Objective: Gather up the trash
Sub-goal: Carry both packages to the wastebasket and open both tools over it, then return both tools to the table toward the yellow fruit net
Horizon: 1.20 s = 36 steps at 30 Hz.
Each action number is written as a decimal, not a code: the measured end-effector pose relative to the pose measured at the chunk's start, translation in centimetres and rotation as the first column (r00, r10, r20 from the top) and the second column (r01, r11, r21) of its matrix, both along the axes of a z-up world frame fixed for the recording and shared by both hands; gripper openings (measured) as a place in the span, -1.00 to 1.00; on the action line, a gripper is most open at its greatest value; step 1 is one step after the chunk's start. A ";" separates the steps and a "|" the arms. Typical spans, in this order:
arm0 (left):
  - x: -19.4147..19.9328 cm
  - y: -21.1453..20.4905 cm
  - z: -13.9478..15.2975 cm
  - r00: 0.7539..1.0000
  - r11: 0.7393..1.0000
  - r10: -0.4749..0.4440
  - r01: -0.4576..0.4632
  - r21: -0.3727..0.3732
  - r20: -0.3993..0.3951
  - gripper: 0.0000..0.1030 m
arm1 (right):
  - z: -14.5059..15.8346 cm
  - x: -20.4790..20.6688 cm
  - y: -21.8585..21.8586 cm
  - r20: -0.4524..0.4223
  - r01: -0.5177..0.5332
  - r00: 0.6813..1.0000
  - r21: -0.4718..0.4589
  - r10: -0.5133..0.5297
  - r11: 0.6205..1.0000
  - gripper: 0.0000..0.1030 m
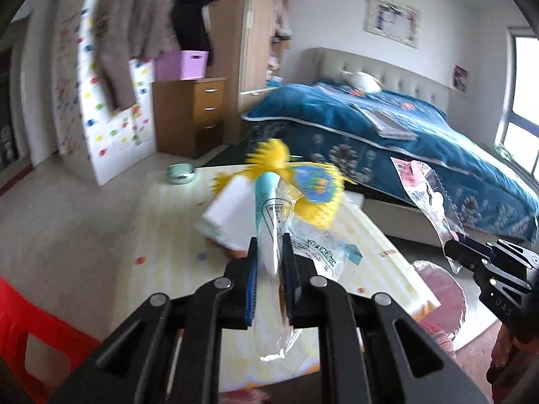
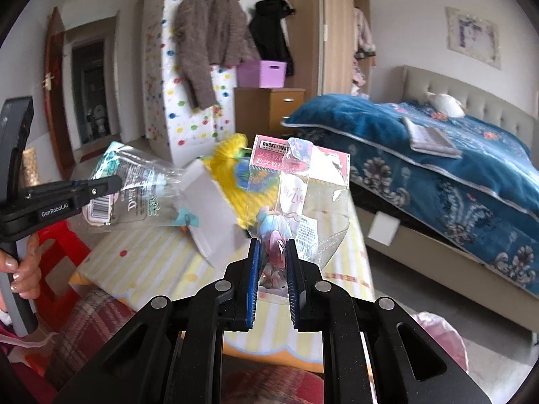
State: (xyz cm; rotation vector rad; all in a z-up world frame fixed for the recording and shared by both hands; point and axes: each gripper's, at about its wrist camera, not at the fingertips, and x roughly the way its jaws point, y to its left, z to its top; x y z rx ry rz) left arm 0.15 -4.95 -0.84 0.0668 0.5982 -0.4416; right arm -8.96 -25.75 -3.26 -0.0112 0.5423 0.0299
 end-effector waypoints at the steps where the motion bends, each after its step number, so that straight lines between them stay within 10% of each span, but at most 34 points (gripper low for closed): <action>1: 0.3 -1.3 -0.2 1.000 1.000 -0.025 0.025 0.009 -0.002 -0.78 | 0.0 -0.1 -0.3 -0.002 0.011 1.000 0.000 -0.011 1.000 -0.70; 11: 0.5 -14.5 -2.3 0.964 0.965 -0.263 0.263 0.016 -0.026 -0.77 | -2.0 -3.3 -7.8 -0.061 0.257 0.965 -0.008 -0.257 0.966 -0.69; 19: -2.1 -24.5 -4.8 0.913 0.910 -0.407 0.408 0.070 -0.038 -0.73 | -6.1 -6.6 -15.5 -0.167 0.470 0.873 0.031 -0.459 0.882 -0.68; 32: -2.0 -34.4 -9.6 0.854 0.850 -0.490 0.513 0.122 -0.177 -0.59 | -12.5 -6.8 -23.1 -0.316 0.572 0.797 0.118 -0.515 0.812 -0.57; 36: -2.2 -36.4 -10.5 0.837 0.827 -0.509 0.540 0.154 -0.200 -0.23 | -13.6 -6.6 -24.4 -0.351 0.576 0.791 0.149 -0.502 0.804 -0.30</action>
